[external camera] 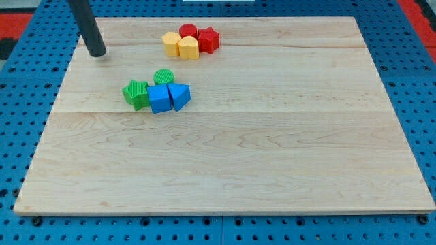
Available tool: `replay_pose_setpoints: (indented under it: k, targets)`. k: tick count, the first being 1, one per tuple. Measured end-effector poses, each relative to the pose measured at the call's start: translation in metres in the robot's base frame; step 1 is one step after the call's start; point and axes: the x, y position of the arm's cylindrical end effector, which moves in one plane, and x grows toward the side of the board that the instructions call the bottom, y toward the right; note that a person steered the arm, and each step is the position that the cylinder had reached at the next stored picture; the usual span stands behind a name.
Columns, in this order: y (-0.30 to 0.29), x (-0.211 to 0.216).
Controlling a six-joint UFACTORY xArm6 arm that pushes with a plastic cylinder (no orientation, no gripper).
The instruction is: Separate both the yellow blocks from the red blocks
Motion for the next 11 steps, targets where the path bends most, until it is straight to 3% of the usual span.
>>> replay_pose_setpoints:
  k: [3,7,9,11]
  targets:
    - [0.085,-0.032]
    - [0.202,-0.015]
    - [0.270,0.021]
    - [0.271,0.099]
